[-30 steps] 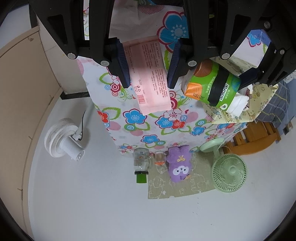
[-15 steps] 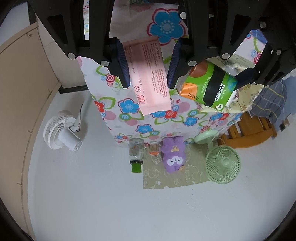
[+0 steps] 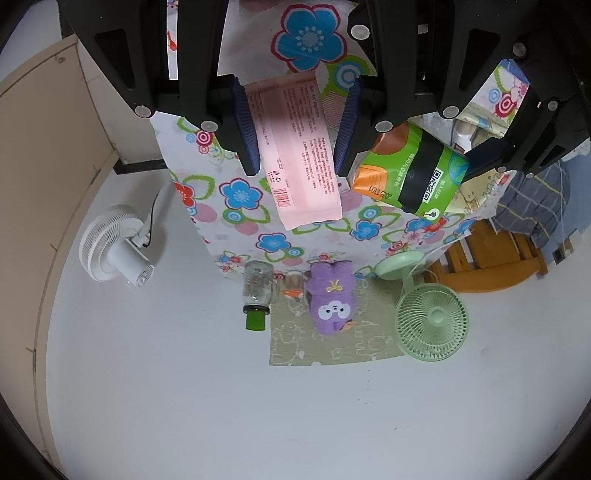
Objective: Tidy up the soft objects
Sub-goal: 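Lift the green tissue pack with left tool while right tool carries the pink packet over the box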
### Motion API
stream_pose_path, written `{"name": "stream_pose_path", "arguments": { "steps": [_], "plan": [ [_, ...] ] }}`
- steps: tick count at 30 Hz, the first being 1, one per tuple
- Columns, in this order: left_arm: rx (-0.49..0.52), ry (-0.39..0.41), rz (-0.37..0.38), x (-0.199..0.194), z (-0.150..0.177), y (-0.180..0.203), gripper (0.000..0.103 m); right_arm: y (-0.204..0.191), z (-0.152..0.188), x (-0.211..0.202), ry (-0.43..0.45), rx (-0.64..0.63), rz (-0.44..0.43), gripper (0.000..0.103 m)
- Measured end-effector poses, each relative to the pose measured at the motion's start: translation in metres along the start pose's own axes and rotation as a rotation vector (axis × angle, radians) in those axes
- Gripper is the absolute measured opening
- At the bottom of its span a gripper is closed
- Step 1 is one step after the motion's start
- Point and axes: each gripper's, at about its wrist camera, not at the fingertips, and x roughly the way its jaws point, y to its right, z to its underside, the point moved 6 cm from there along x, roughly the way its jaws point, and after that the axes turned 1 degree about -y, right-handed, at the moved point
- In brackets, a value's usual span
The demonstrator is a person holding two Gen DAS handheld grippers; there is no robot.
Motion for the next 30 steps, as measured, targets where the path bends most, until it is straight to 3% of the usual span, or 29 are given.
{"name": "stream_pose_path", "arguments": {
  "steps": [30],
  "plan": [
    [-0.059, -0.038, -0.049, 0.018, 0.016, -0.080, 0.072, -0.079, -0.009, 0.038, -0.045, -0.058, -0.085, 0.044]
  ]
}}
